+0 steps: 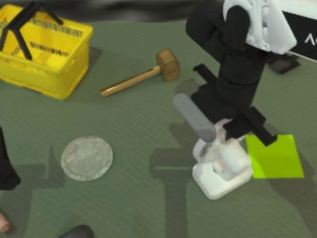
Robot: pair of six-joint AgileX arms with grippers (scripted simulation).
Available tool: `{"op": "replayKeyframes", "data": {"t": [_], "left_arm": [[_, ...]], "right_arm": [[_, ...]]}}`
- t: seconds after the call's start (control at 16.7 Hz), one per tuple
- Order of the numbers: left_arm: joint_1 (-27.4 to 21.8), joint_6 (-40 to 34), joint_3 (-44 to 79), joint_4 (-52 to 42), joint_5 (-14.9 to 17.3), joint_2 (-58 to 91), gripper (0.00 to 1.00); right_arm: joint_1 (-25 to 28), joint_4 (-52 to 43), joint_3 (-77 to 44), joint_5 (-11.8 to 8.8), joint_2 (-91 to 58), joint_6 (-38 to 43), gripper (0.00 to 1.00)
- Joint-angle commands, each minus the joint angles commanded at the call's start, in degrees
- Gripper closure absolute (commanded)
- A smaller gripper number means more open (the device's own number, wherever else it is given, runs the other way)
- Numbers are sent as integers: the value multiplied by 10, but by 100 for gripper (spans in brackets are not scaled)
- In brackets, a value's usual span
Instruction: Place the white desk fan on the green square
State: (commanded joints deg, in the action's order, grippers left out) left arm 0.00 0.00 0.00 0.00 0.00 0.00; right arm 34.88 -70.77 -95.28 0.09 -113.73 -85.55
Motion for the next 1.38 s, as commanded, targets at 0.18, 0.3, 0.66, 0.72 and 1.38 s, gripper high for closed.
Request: {"op": "replayKeyframes", "data": {"t": [0.18,0.3,0.66,0.72,1.38], "left_arm": [[0,0,0,0,0,0,0],[0,0,0,0,0,0,0],[0,0,0,0,0,0,0],[0,0,0,0,0,0,0],[0,0,0,0,0,0,0]], "right_arm": [[2,-24,-24,0,-2,-2,100],[3,-61,-63,0,-3,-2,100],[5,-114,-116,0,-2,-1,100],[2,-113,-115,0,-2,0,100],[-7,-103,-104,22,-15,308,100]]}}
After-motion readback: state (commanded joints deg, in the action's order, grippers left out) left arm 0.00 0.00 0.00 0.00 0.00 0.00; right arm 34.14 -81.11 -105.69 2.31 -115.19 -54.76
